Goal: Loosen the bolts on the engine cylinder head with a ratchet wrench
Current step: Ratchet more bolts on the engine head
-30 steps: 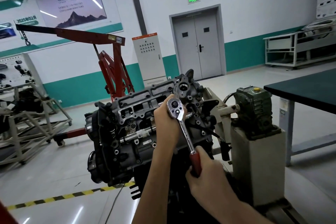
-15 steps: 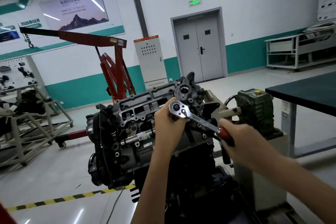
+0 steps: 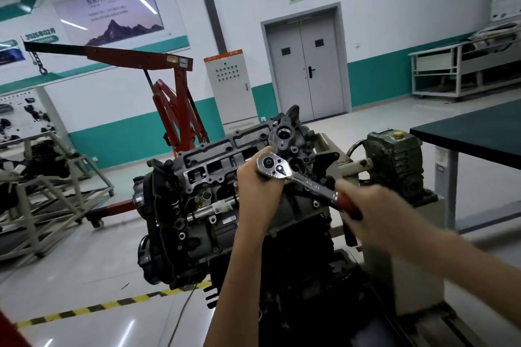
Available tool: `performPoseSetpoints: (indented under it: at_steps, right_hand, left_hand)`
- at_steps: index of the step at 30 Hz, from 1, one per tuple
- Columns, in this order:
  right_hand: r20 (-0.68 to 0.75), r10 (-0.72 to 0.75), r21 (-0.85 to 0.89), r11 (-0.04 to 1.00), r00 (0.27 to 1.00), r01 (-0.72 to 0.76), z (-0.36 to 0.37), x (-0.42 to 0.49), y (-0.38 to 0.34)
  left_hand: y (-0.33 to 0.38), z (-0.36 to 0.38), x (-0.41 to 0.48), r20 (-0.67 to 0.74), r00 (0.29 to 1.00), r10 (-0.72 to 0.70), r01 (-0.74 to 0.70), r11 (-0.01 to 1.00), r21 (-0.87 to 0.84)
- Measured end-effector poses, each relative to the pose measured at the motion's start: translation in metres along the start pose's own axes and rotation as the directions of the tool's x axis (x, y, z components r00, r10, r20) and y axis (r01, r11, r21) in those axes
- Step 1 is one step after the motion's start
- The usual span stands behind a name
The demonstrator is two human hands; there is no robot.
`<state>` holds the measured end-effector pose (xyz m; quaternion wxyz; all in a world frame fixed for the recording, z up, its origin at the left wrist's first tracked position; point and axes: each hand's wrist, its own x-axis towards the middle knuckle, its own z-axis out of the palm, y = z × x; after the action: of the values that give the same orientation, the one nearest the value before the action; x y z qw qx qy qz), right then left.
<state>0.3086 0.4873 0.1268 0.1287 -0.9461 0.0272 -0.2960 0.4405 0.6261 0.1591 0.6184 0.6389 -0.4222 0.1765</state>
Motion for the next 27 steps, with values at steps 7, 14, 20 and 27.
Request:
performPoseSetpoints:
  at_steps: [7,14,20,27]
  right_hand:
    - [-0.013,-0.051,-0.171,0.984,0.999,0.048,-0.020,0.027,0.019]
    - [-0.044,0.204,0.491,0.857,0.978,-0.157,0.062,-0.029,-0.067]
    - [-0.013,0.116,0.335,0.936,0.993,-0.105,0.035,-0.022,-0.037]
    - [-0.067,-0.139,-0.228,0.966,0.988,0.121,-0.045,0.040,0.020]
  left_hand:
    - [-0.001,-0.001,-0.002,-0.008,0.998,0.061,-0.061,0.998,0.003]
    - [-0.001,0.013,-0.001,-0.117,0.992,0.041,-0.047,0.998,-0.050]
    - [-0.003,0.005,0.001,-0.069,0.997,-0.031,0.031,1.000,0.003]
    - [0.002,0.000,0.001,0.014,1.000,0.027,-0.026,1.000,-0.014]
